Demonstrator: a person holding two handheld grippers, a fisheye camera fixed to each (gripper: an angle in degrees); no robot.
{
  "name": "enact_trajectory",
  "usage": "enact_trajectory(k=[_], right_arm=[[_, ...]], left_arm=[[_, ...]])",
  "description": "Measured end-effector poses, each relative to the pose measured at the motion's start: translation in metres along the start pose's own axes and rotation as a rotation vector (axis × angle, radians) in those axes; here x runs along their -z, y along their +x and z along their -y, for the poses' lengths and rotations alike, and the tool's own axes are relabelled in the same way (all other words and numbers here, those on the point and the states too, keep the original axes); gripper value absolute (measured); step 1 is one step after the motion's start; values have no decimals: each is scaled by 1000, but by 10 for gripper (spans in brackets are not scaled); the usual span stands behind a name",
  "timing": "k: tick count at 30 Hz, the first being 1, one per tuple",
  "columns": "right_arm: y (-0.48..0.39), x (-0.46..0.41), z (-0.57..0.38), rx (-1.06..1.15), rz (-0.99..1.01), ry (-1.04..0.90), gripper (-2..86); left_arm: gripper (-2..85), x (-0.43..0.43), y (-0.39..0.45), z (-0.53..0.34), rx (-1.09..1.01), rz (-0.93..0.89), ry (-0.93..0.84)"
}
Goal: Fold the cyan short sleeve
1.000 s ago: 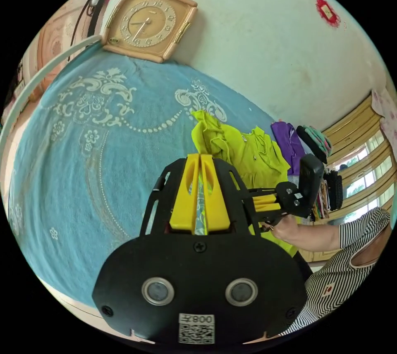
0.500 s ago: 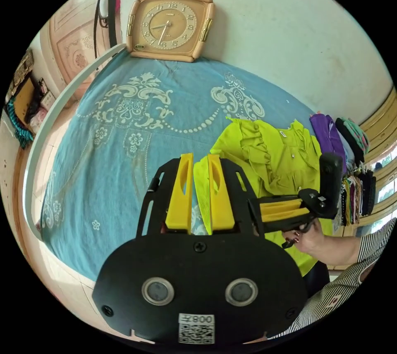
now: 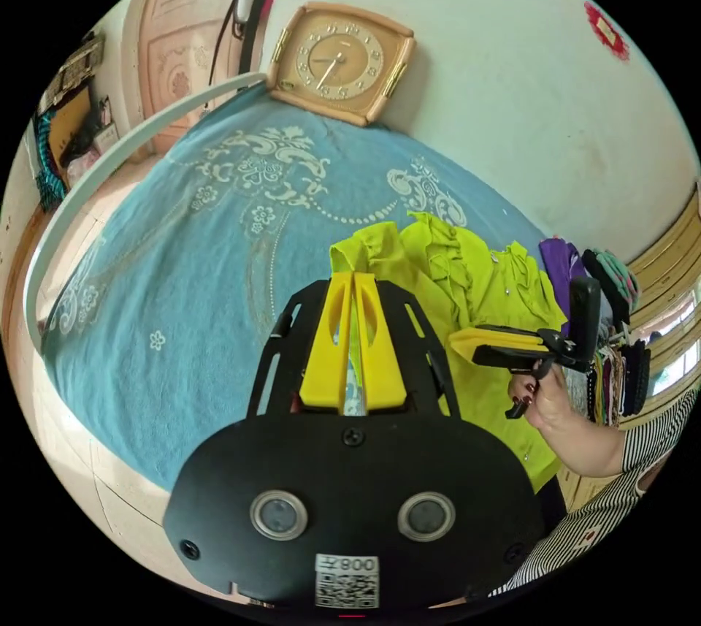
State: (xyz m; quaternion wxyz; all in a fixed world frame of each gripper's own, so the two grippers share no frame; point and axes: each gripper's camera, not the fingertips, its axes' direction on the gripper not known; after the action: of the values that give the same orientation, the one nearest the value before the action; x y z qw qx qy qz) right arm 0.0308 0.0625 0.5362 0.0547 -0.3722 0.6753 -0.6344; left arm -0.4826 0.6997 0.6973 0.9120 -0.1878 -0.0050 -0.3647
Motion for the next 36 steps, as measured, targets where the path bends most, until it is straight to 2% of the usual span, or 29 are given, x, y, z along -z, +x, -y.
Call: enact_trajectory(k=[3,6,8,10,11,13,17,20,23,27,29,32,36], right_arm=[[4,1,-4,2,-66,19,56],[10,-20,-5,1,-108,-47,59],[16,-38,-7,-22,-149,-134,55],[15,-31,-11,-13,-141,-89,57],[15,-27,-14,-16,-132,-79,58],[16,-16,-22,-14,-107,-44,58],[29,38,-64,-47,-72,64,58],[54,95,-118,-115,-169,156,58],[94,161,-180,-260,-301,236,60],[136,250,-257,-465,-550,352,69],[151,276,-279,-532,-594,393,71],[163,293,-289,-538,-558,438,70],[164,274,-249,-394,-499,353,69]], left_arm=[[6,9,9,-8,-19,66,33],[6,-10,9,-18,55,104,-80],[8,-10,16,-27,73,69,-53],[8,-9,28,-36,45,-6,4],[7,-18,33,-40,48,-52,-19],[5,-48,38,-42,38,-83,-201],[3,-54,36,-45,84,-85,-234],[2,-49,45,-50,57,-1,-253],[2,-38,59,-48,51,31,-175],[3,-42,108,-28,-61,-89,-82],[4,-58,138,-14,-137,-173,-94],[5,-94,190,10,-227,-283,-130],[6,-140,252,43,-316,-365,-161]])
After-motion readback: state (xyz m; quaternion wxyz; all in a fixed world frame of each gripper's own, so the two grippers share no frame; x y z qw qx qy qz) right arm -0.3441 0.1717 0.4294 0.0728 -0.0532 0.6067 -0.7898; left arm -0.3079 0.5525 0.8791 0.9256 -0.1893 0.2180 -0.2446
